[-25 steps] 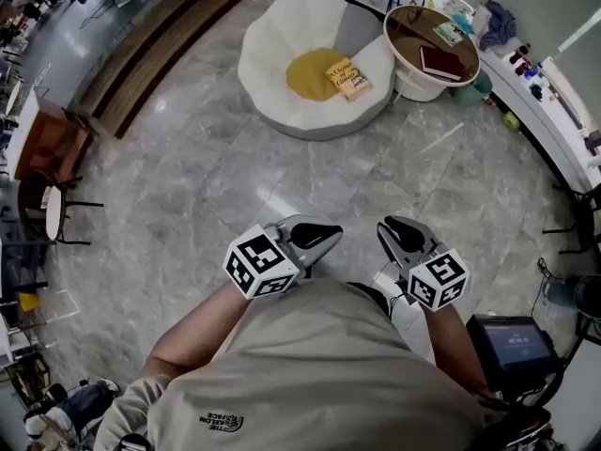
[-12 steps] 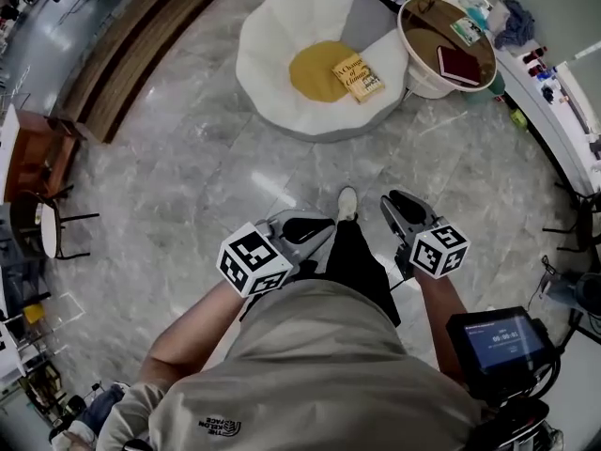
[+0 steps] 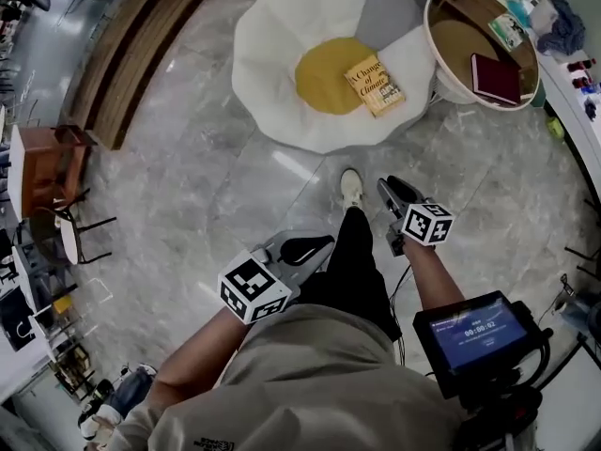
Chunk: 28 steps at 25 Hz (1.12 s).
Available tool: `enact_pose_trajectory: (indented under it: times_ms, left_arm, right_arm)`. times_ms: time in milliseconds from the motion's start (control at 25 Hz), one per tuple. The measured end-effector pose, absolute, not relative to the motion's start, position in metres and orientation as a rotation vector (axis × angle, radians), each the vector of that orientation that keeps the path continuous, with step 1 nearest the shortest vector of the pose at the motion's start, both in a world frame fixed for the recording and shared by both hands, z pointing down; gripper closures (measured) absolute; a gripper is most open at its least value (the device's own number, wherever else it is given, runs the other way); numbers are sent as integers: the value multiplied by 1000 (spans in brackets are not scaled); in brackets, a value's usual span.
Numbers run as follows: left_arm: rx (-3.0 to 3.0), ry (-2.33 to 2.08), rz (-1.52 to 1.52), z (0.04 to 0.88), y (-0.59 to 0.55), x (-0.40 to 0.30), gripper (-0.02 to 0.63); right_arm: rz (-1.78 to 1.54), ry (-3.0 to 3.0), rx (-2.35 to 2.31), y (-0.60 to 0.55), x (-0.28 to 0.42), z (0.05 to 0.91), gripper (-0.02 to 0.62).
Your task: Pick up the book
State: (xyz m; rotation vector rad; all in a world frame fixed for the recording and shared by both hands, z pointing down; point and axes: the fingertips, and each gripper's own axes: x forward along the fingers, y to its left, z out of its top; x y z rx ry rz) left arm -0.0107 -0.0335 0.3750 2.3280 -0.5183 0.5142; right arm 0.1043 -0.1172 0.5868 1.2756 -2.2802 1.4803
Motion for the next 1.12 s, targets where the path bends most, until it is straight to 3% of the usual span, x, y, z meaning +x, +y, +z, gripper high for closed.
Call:
enact_pose_trajectory:
  times_ms: [440,1120]
  left_arm:
    - [2282,-427,558,460,-159,65,598]
    - [2220,-397,629,597,-241,64,598]
  right_arm:
    - [1788,-2047,1162,-233,136,794,419]
    - [2032,-1869,1368,-332,158,992,350]
